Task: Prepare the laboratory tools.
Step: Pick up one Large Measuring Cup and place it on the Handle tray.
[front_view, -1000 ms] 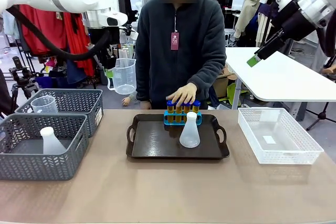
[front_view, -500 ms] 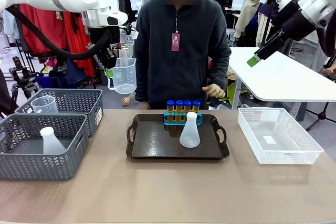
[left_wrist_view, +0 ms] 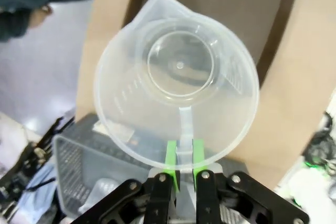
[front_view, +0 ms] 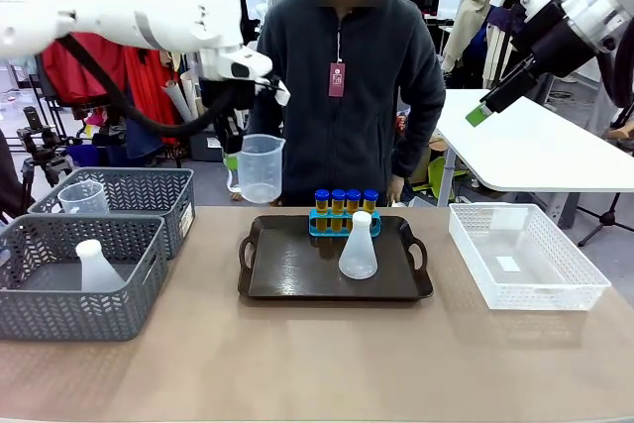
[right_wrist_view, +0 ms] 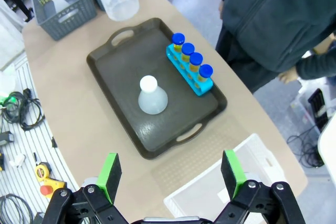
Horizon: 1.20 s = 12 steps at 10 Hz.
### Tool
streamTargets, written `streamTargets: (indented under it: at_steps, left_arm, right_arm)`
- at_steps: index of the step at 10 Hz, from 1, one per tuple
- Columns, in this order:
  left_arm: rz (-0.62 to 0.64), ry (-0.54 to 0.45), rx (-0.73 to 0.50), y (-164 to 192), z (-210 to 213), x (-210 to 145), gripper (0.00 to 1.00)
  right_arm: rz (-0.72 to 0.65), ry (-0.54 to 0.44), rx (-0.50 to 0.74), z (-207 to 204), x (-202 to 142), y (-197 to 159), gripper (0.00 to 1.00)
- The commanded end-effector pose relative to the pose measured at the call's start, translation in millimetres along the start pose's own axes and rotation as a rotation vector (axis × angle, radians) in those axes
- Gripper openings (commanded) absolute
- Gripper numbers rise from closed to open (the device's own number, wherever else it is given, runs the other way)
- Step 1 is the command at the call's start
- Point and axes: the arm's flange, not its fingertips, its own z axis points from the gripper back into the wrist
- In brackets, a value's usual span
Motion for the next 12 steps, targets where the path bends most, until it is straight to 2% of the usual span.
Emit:
streamTargets:
  at_steps: [1,3,5,12]
  left_arm:
    - [-0.063,0.006,0.007,0,-19,15,0.00]
    - [-0.104,0.008,0.016,-4,-46,34,0.00]
    - [-0.195,0.027,-0.046,-9,-71,47,0.00]
    - [-0.297,0.028,-0.137,-42,-126,64,0.00]
  right_arm:
    - [0.002,-0.015,0.012,1,0,0,1.00]
    - [0.002,-0.015,0.012,1,0,0,1.00]
    - [0.002,-0.015,0.012,1,0,0,1.00]
    - [0.002,-0.015,0.012,1,0,0,1.00]
